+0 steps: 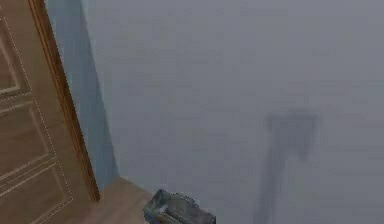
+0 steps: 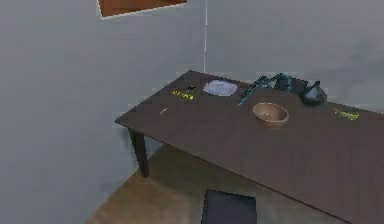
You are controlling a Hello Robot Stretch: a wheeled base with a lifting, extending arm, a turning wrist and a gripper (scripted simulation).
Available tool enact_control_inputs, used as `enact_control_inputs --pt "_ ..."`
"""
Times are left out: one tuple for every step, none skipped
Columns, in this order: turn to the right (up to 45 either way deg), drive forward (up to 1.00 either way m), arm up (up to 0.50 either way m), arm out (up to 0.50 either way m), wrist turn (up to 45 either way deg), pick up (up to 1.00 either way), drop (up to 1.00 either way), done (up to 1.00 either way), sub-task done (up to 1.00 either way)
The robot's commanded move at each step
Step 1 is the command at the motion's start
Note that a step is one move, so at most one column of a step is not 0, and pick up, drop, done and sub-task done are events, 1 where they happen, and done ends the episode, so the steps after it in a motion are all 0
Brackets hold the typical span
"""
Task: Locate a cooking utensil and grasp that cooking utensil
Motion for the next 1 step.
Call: enact_control_inputs --pt "-45.0 0.0 0.0 0.0 0.0 0.0 0.0 0.0 0.0"
